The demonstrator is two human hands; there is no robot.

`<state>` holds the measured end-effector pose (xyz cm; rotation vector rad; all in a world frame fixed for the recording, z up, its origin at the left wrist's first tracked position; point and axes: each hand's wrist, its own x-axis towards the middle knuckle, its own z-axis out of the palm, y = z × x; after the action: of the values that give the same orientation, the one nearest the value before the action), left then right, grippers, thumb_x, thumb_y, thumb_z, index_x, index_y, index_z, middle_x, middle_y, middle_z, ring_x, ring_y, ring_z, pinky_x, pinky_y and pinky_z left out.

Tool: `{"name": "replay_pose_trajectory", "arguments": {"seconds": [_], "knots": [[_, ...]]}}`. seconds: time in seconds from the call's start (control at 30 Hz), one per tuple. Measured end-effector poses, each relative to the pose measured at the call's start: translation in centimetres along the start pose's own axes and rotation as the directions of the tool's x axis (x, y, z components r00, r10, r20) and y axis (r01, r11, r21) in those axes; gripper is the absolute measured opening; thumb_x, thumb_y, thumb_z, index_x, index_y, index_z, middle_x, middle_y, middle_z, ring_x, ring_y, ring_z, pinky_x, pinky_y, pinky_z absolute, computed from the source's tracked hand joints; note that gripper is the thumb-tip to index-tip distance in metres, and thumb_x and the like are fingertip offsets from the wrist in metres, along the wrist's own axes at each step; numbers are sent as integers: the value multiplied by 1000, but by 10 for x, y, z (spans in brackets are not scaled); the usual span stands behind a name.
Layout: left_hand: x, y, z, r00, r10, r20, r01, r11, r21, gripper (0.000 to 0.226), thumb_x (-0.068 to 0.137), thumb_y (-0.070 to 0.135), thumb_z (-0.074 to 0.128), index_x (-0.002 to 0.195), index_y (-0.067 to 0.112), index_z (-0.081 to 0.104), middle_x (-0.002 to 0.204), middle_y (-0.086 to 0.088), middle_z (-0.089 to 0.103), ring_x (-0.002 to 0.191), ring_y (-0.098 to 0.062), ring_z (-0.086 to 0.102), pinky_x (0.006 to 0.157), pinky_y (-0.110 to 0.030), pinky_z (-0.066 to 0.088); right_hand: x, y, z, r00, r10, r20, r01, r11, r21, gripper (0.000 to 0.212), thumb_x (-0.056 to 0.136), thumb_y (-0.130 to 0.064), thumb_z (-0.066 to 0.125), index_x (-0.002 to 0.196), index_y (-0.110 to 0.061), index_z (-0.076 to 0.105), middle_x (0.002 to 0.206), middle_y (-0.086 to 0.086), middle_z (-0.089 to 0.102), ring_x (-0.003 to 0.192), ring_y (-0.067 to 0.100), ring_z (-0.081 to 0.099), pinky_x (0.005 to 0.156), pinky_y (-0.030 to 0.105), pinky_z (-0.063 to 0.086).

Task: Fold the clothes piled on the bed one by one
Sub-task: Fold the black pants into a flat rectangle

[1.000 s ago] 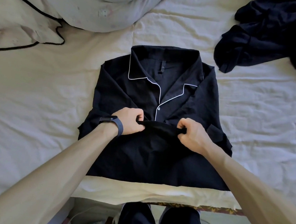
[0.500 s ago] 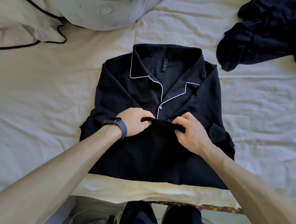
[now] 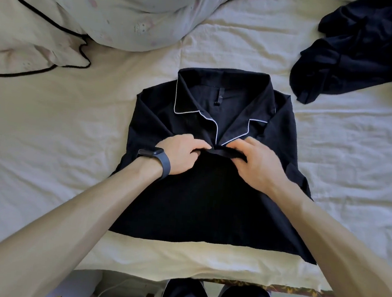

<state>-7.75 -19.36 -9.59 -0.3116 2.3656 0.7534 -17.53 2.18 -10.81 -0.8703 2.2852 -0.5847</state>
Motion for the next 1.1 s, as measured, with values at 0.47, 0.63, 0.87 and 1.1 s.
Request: {"name": "replay_pose_trajectory", "arguments": {"seconds": [0.47,0.63,0.87,1.1], "knots": [[135,-42,-86,981,-37,-193,50,997,65,36,98,47,51,133,39,55,130,0,61,116,-26,59,96,-44,50,158,29,-55,997,-34,-64,23,987,-159,36,103,-31,55,138,-25,56,129,8,62,115,32,60,87,40,49],[84,-51,-60,736,-117,-667,-66,968,-242,27,90,48,59,111,31,62,97,9,63,89,-9,56,84,-25,45,102,48,-47,949,26,-315,-39,999,-35,50,87,-45,69,131,-27,56,122,-3,62,116,21,56,102,42,45],[1,-69,-2,584,-728,-359,501,671,-547,61,92,38,65,145,18,40,141,-17,45,125,-40,44,101,-47,40,16,91,-31,637,708,-304,-555,696,456,63,100,-47,54,147,-7,43,141,15,56,132,33,51,109,46,39],[9,-72,-22,564,-740,-366,496,658,-566,55,88,49,65,132,23,44,119,-10,64,110,-38,58,91,-41,47,36,91,-46,641,749,-166,-582,616,531,47,84,-58,68,118,-26,60,104,-5,66,92,18,64,75,34,46]]}}
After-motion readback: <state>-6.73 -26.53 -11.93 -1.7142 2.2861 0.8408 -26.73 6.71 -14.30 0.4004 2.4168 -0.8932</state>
